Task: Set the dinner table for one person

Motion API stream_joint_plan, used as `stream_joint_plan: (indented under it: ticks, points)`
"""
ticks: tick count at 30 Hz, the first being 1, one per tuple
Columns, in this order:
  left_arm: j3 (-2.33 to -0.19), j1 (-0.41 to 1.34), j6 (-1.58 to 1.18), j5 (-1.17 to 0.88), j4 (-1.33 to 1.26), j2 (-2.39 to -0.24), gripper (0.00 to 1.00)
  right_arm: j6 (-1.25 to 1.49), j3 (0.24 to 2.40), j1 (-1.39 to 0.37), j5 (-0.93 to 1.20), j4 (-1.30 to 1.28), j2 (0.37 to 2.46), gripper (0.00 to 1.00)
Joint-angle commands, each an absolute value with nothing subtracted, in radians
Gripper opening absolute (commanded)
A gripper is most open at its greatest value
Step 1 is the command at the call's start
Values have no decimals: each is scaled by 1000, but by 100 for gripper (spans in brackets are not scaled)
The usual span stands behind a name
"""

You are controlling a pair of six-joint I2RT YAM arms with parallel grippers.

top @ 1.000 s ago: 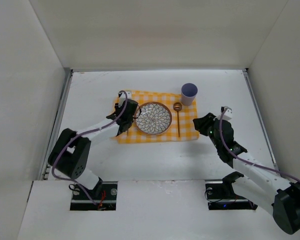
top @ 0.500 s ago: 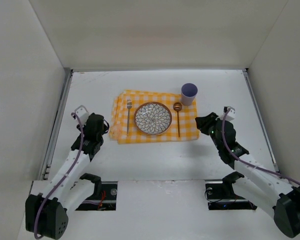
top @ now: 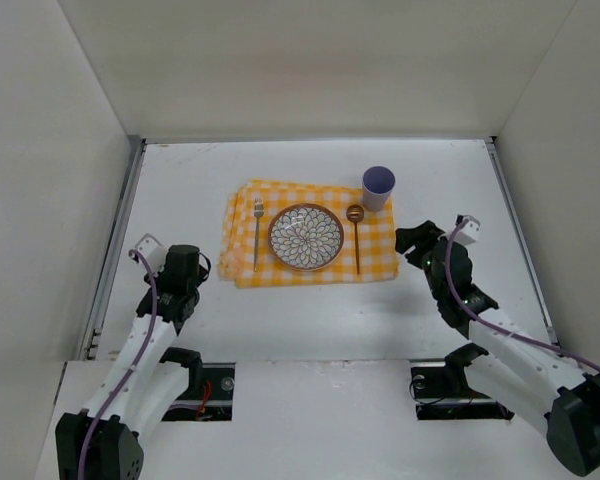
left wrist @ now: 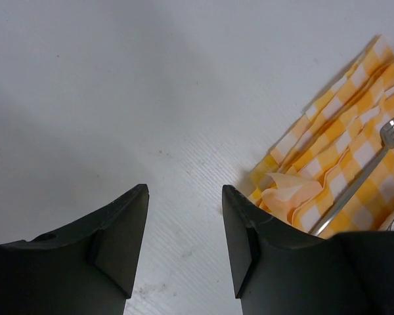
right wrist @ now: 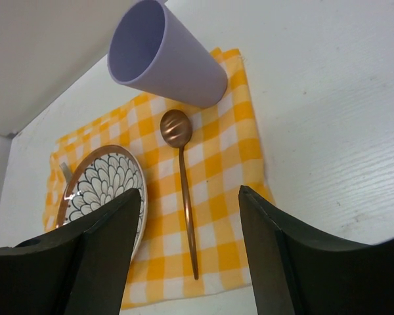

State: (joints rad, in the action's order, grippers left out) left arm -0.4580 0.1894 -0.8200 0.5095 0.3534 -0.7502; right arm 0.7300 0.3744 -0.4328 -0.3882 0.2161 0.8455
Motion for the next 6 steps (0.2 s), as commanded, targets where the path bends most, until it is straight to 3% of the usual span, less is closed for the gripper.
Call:
stream_joint_plan:
  ticks: [1,6]
  points:
    - [-430,189,-841,492,341,-741,46,739,362,-418,-433,245,839,68]
    - [-397,173,-836,492,298,-744,46,739,368,-420,-433,247,854,68]
